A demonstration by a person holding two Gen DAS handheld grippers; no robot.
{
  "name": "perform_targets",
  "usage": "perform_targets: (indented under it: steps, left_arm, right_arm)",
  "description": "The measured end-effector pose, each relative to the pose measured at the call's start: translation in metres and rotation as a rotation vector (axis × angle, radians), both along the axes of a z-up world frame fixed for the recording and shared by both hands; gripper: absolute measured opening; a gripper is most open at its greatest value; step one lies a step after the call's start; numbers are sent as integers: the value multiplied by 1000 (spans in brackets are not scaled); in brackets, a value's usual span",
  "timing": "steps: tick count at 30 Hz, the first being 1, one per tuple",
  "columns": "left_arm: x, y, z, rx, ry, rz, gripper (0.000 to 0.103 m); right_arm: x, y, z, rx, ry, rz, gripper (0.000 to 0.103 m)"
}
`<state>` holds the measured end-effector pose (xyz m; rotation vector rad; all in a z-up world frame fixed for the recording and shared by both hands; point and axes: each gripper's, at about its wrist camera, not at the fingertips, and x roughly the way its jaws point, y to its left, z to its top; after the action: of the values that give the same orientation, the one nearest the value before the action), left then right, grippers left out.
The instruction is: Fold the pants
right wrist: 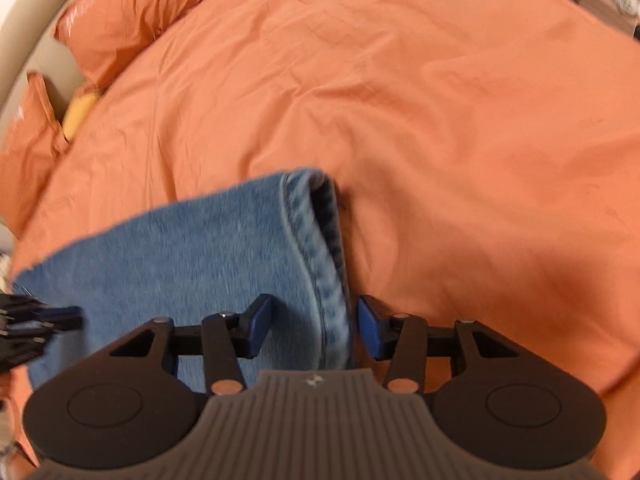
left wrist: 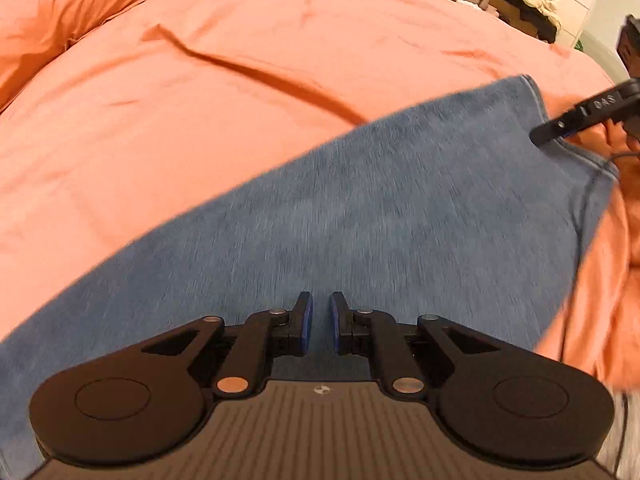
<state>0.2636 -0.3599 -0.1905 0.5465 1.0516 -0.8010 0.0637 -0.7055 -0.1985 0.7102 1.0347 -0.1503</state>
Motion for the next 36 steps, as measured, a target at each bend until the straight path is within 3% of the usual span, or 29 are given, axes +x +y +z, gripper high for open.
perform_targets:
  steps: [7,10,16,18,19,24,29,32,36]
  left_arm:
    - [39,-31,-18,25,58,55,6]
    - [38,-40,-18,22,-37,20,6]
    - [25,-70,-28,133,-127,-27,4]
    - [22,-70,-27,133,-132,-33,4]
    - [21,-69,-25,126,-131,-30,4]
    - [-5,-51,-8,111,-162,-45,4]
    - [-47,-27,15,11,-176,-152,4]
    - [-78,-14,17,-33,-129,-234,4]
    - [-110,-3,-2,27,-91,-278,1]
  right_arm:
    - [6,-14,-21,96,-54,-12,41]
    - [7,-13,-20,89,-67,4,36]
    - [6,-10,-3,38,-47,7,25]
    - [7,-8,8,31,-56,5,13]
    - [6,-6,16,29,-62,7,12]
    - [9,17,65,-60,-62,52,10]
    - [12,47,119,-113,-101,72,9]
    - [12,66,147,-144,-114,84,9]
    - [19,92,179,-160,-118,81,9]
